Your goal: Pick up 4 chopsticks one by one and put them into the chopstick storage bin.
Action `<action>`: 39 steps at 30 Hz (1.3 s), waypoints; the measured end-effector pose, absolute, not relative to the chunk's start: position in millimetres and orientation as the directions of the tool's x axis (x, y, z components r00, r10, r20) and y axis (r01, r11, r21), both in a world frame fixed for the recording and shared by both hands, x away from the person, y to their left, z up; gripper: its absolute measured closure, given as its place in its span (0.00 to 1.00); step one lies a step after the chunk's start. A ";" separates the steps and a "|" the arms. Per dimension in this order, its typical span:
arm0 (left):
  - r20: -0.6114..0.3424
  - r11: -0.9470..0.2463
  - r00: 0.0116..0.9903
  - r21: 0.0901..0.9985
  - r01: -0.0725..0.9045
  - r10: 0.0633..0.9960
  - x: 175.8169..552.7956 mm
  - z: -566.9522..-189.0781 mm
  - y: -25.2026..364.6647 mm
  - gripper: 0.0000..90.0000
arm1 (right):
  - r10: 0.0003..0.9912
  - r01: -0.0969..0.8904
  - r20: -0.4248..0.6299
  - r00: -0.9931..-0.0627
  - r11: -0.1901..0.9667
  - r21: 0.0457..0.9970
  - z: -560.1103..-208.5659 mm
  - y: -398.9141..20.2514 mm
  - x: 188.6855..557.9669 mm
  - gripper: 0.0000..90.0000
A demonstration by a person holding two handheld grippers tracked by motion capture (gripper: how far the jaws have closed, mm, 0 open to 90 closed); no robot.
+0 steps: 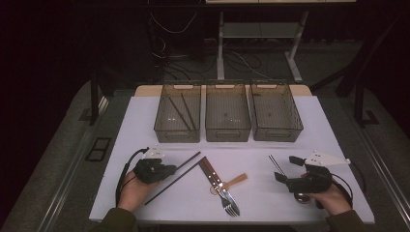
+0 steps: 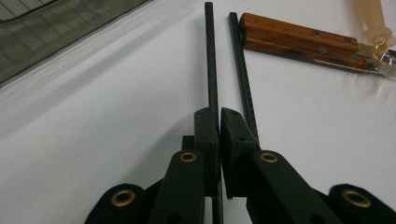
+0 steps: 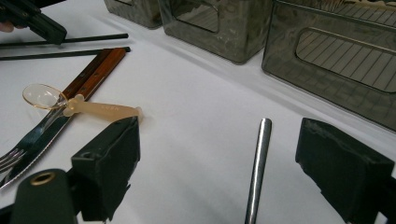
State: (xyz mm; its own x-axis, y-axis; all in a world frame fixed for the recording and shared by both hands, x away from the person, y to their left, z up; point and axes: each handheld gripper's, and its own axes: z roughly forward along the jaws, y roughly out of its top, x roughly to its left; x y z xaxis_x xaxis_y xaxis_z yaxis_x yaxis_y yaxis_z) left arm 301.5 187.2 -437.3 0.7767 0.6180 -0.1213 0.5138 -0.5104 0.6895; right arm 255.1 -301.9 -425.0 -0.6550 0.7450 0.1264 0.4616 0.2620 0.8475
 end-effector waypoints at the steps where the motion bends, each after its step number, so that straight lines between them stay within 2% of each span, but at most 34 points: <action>1: -0.120 -0.515 0.778 0.687 0.513 0.616 301.4 -436.6 187.8 0.95 | 0.745 0.462 0.127 -0.655 0.262 0.847 -424.9 -301.7 255.0 0.16; 24: -0.157 -0.495 0.790 0.702 0.512 0.593 304.1 -419.1 186.1 0.95 | 0.736 0.454 0.121 -0.666 0.270 0.849 -429.6 -294.6 258.7 0.16; 39: -0.162 -0.451 0.804 0.756 0.474 0.572 311.4 -396.8 183.4 0.95 | 0.743 0.460 0.136 -0.656 0.250 0.852 -429.4 -294.2 260.0 0.16</action>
State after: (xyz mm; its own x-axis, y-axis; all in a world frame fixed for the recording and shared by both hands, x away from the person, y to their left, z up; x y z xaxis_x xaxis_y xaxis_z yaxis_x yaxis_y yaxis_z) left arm 311.4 183.4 -396.8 0.8038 0.5724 -0.1621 0.4738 -0.4512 0.7562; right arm 260.0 -294.2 -429.4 -0.6556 0.7428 0.1360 0.4598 0.2498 0.8522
